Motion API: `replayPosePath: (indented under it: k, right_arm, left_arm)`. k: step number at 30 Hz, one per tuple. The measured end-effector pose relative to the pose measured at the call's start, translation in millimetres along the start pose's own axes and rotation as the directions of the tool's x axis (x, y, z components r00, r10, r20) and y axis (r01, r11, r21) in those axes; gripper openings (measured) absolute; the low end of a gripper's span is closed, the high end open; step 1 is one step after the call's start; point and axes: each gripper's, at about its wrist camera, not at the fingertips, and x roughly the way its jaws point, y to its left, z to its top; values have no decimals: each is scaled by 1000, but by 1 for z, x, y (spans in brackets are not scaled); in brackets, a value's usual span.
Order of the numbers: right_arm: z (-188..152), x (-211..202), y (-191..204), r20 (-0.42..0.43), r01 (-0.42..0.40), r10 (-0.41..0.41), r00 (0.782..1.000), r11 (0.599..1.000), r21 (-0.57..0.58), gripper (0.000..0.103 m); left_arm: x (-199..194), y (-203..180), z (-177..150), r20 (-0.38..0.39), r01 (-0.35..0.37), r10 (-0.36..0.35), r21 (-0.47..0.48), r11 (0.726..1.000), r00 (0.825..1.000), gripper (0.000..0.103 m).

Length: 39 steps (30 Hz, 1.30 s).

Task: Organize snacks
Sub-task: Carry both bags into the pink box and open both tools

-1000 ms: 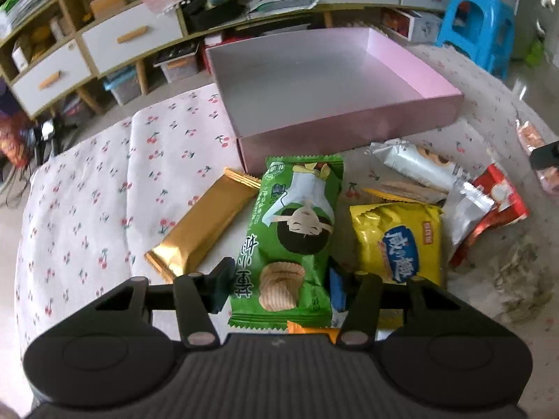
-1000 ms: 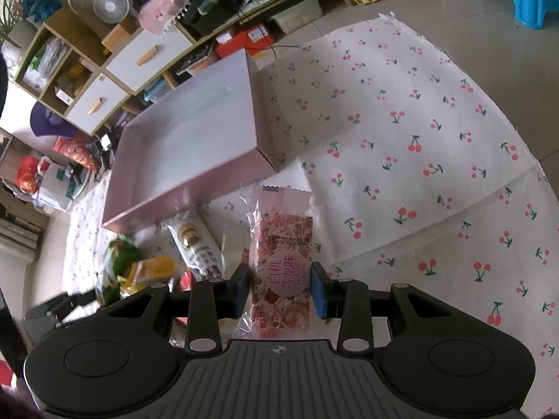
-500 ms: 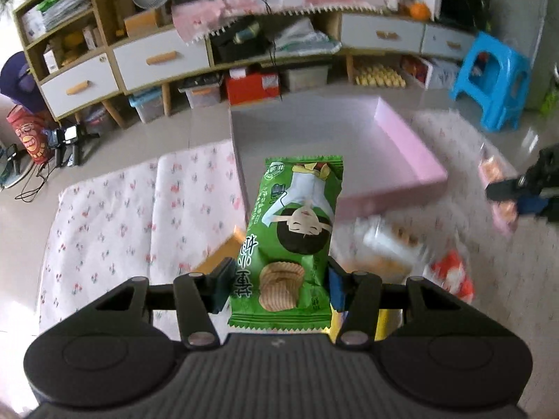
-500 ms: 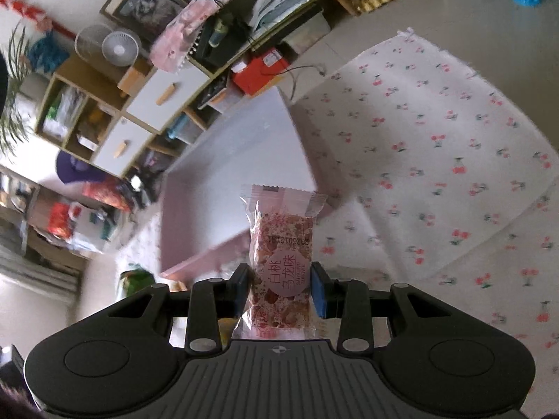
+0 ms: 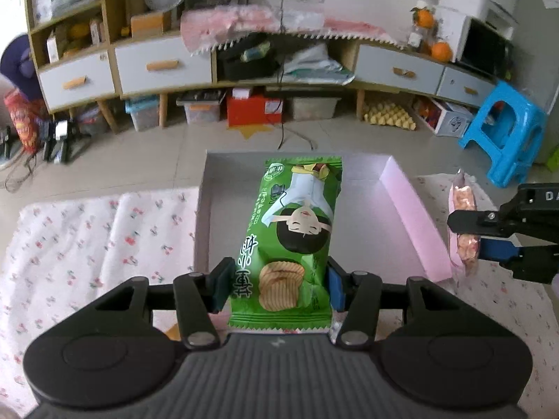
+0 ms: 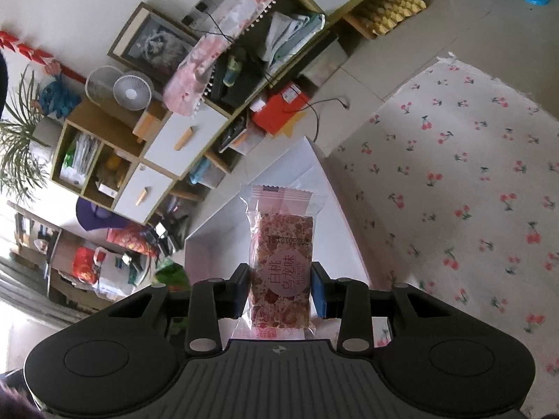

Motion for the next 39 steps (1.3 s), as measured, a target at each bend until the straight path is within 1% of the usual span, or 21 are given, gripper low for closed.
replayPosePath:
  k: [4,7,11,14,18,22,23,25,26,27,29,31,34,36,38,39]
  right_arm:
    - [5,19,-3,14,9,-9,1000,1000,8,36]
    - [7,32,-4,20,20,-20,1000,1000,3,36]
    - [5,44,-5,22,18,-18,1000,1000,-10,36]
    - [2,51,-5,12,20,-20,1000,1000,-17,36]
    - [-1,54,-5,3,29,-29,1000,999,-23,36]
    - [-1,53,-7,0,34,-34,999,999,-13,38]
    - [-1,52,-8,-1,35,-35,999,999,-11,38]
    - [0,51,-9,-7,40,-40,999,999,-9,39]
    - [0,50,-9,-13,43,-43,999,999,-6,40]
    - [1,49,-9,-22,46,-46,999,999,-2,49]
    - [3,46,-8,-31,34,-34,999,999,0,55]
    - [4,40,-7,-31,31,-31,999,999,-12,57]
    - [3,26,-3,-20,45,-45,999,998,-34,62]
    - [1,13,1,-9,46,-47,999,998,-49,69]
    - [-1,-1,4,3,43,-43,999,997,-67,72]
    - [-1,-6,6,6,43,-43,999,996,-73,75]
  left_arm:
    - [19,3,-1,-12,-20,20,-38,999,1000,50]
    - [28,2,3,-13,-7,7,-68,998,1000,50]
    - [38,-7,6,-14,4,-5,-74,997,1000,50]
    - [45,-9,6,-24,21,-23,-88,996,999,50]
    - [48,-7,3,-36,18,-22,-103,995,999,50]
    - [45,-6,1,-18,29,-31,-107,994,999,51]
    - [42,-7,2,-7,34,-35,-101,994,999,54]
    - [37,-8,4,3,23,-23,-95,995,1000,80]
    - [37,-10,6,11,16,-15,-95,995,1000,83]
    - [33,-10,7,19,13,-12,-100,995,1000,83]
    - [27,-8,10,15,26,-24,-116,993,1000,83]
    - [19,-8,11,20,36,-34,-119,992,999,85]
    - [3,-12,11,31,15,-12,-85,996,999,89]
    - [-5,-13,11,36,2,1,-67,998,999,92]
    - [-14,-14,11,38,-6,8,-56,998,999,95]
    - [-19,-14,10,39,-11,13,-51,999,999,96]
